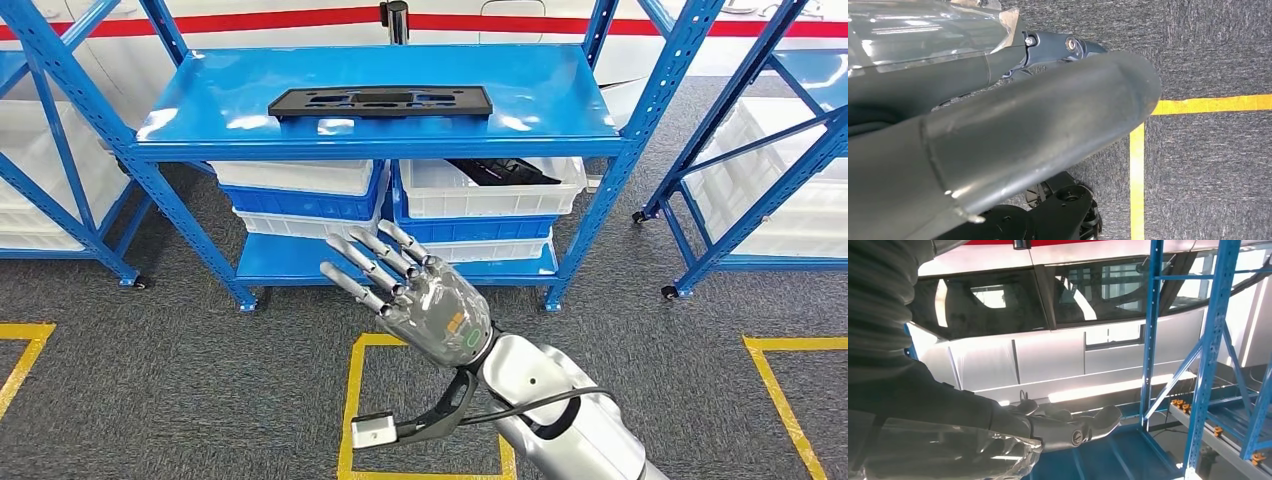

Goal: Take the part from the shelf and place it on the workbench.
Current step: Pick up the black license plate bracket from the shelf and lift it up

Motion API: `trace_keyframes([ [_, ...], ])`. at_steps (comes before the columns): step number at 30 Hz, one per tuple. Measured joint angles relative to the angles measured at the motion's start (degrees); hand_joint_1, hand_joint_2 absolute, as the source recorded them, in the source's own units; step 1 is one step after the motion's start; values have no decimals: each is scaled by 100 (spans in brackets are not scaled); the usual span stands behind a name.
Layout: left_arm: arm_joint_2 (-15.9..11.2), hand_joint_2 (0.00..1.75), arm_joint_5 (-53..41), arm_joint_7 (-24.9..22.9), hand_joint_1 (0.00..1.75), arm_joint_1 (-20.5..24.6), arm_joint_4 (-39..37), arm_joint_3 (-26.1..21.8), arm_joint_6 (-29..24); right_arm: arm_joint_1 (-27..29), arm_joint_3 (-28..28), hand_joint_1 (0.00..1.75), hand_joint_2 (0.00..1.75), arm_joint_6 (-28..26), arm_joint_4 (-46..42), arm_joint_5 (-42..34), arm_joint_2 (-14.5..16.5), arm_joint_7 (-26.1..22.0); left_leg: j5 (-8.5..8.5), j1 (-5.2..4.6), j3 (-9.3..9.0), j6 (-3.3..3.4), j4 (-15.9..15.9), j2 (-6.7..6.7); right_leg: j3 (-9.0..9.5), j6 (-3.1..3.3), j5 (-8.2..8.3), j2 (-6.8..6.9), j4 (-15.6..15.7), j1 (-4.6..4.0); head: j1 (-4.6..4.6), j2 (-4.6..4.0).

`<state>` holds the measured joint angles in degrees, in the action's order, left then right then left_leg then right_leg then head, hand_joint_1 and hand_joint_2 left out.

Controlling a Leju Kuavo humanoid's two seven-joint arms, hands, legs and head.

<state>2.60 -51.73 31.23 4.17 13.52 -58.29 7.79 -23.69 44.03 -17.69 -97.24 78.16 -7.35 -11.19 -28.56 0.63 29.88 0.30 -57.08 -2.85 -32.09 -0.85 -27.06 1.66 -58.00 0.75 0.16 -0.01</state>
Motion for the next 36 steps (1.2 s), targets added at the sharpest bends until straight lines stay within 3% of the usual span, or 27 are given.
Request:
trace_keyframes([
  [18, 0, 0, -1, 66, 0, -1, -30, 81, 13, -119, 178, 0, 175, 2, -39, -220, -106, -47, -7, -5, 22, 11, -32, 1, 0, -10, 8, 1, 2, 33, -2, 1],
  [22, 0, 0, 4, 68, 0, -2, -30, 81, -33, -151, 210, 0, 175, -2, -21, -257, -97, -46, -27, -9, 59, 51, -75, 4, 0, -39, 25, 4, 6, 41, -1, 1],
  [25, 3, 0, 9, 69, 0, -2, -30, 81, -95, -181, 212, 0, 175, -22, -10, -292, -72, -44, 19, 2, 16, 134, 15, 0, -3, -87, 32, 1, 39, 23, -2, 1],
  [27, 15, 0, 14, 71, 0, -1, -30, 81, -116, -202, 211, 0, 175, -53, -3, -310, -67, -40, 103, 41, -66, 204, 146, -5, -155, -77, -102, -47, -242, 6, 15, 1],
  [29, 28, 0, 15, 70, 0, -2, -31, 81, -126, -197, 212, 0, 175, -76, 16, -317, -77, -37, 134, 56, -90, 231, 188, 1, -528, -50, -355, -102, -962, 23, 33, 1],
  [31, 38, 0, 19, 70, 0, -5, -33, 81, -140, -179, 214, 0, 175, -80, 47, -317, -93, -34, 120, 55, -95, 215, 186, 18, -847, -90, -457, -117, -1488, 45, 35, -1],
  [32, 42, 0, 21, 70, 0, -7, -35, 81, -150, -174, 214, 0, 175, -83, 62, -317, -98, -31, 106, 61, -106, 196, 182, 29, -868, -141, -377, -119, -1444, 61, 35, 0],
  [34, 53, 0, 26, 70, 0, -9, -37, 81, -172, -174, 214, 0, 175, -86, 81, -319, -99, -26, 50, 91, -148, 127, 155, 52, -595, -274, -14, -101, -740, 109, 36, 0],
  [35, 53, 0, 33, 70, 0, -8, -37, 81, -181, -177, 215, 0, 175, -89, 90, -320, -99, -23, 10, 93, -158, 77, 130, 61, -416, -308, 125, -93, -378, 110, 43, 0],
  [36, 52, 0, 42, 70, 0, -7, -37, 81, -186, -179, 215, 0, 175, -92, 97, -321, -98, -22, -30, 90, -161, 28, 102, 66, -294, -293, 204, -96, -122, 110, 45, -1],
])
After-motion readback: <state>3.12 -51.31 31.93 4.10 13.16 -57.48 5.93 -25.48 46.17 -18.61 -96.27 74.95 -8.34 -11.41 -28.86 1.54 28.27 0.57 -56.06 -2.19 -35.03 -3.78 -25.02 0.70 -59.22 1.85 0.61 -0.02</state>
